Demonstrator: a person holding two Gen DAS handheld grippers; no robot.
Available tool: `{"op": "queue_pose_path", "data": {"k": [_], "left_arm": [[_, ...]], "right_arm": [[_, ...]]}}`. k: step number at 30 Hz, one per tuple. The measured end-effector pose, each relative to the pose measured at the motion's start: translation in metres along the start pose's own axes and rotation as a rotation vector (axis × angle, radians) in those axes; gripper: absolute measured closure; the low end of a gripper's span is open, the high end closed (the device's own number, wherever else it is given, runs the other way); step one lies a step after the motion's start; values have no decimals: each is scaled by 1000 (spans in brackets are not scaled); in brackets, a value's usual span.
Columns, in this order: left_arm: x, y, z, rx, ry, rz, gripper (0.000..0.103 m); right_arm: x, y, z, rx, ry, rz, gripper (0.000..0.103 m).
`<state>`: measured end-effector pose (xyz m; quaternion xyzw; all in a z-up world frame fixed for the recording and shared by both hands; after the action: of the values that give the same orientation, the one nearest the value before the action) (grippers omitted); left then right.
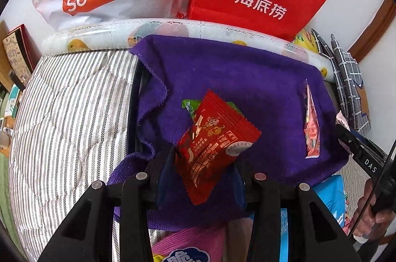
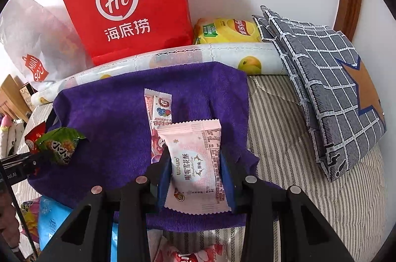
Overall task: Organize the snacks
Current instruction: 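Open the left gripper over the towel while the right releases the pink pastry packet, then grasp the pink silver-banded bag with the right gripper while the left grasps the yellow-pink chip bag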
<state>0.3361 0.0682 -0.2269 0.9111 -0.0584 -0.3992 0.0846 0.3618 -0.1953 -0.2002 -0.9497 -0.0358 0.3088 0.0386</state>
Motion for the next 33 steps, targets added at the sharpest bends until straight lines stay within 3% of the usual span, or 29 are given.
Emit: {"op": "queue_pose_path", "data": {"k": [7, 14, 29, 33], "left_arm": [[-2, -2, 0, -1, -3, -1, 60], [-15, -5, 0, 10, 2, -41, 42], [-83, 0, 10, -3, 62, -28, 41], [-105, 6, 17, 2, 81, -18, 40]], "right_arm": [[-3, -2, -3, -1, 14, -18, 63], [-23, -11, -10, -22, 52, -37, 53], [-109, 4, -7, -11, 156, 37, 48], [-125, 7, 10, 0, 106, 9, 48]]}}
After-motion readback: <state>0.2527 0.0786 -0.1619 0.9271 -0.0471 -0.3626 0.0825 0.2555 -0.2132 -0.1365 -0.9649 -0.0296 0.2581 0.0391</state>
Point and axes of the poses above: each gripper's, at about its wrist camera, not at the fingertips, and x roughly the way its jaws point, y to its right, z to its underside, the point moved 5 cm from there along x, roughly the way its jaws point, and after that the axes turned 14 degrees about y, right-handed, at the moved point
